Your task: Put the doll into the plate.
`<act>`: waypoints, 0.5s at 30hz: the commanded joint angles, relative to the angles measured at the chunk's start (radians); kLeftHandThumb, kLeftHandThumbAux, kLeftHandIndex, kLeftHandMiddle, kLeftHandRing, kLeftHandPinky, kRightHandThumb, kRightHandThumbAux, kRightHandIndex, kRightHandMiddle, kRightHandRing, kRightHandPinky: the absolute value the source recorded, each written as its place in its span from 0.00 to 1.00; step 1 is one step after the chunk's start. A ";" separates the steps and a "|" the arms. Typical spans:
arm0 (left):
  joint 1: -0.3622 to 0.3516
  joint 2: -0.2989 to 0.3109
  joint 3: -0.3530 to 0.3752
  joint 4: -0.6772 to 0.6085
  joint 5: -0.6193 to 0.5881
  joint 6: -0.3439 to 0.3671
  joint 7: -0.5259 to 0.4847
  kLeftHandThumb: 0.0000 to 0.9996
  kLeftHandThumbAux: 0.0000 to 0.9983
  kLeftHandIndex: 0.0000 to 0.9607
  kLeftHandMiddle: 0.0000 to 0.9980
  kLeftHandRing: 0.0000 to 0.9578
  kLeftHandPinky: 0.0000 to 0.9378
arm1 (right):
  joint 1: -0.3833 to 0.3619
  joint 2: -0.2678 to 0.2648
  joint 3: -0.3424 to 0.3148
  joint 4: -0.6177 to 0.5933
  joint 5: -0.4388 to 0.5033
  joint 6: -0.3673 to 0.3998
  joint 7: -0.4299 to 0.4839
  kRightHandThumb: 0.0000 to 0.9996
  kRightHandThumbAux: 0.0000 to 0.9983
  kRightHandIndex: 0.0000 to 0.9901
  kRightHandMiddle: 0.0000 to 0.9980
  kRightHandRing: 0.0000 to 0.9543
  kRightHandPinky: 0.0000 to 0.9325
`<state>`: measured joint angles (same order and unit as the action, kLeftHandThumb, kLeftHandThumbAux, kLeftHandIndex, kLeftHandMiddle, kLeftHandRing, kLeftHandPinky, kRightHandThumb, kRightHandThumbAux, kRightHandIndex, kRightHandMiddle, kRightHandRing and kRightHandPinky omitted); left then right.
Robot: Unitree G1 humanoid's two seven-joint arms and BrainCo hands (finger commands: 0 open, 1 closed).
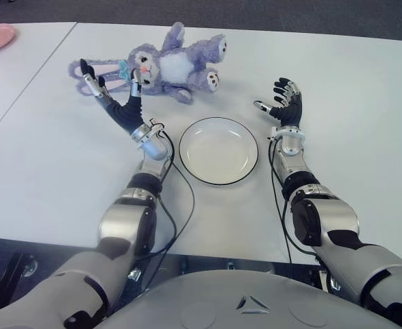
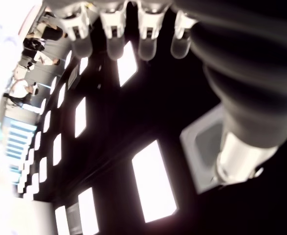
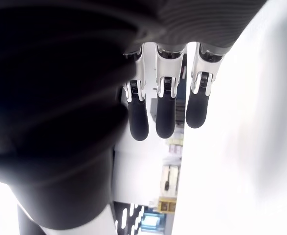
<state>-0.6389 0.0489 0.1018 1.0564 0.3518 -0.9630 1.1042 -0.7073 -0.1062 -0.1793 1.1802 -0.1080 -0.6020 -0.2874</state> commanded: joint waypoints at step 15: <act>-0.100 0.339 -0.274 0.136 0.261 0.472 -0.145 0.15 0.53 0.00 0.00 0.00 0.05 | 0.274 0.106 0.005 0.158 0.008 0.069 0.008 0.00 1.00 0.22 0.26 0.25 0.27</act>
<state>-0.7290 0.2933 -0.0820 1.1485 0.5194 -0.5759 1.0480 -0.7441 -0.0412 -0.1767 1.1681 -0.0945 -0.6006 -0.2844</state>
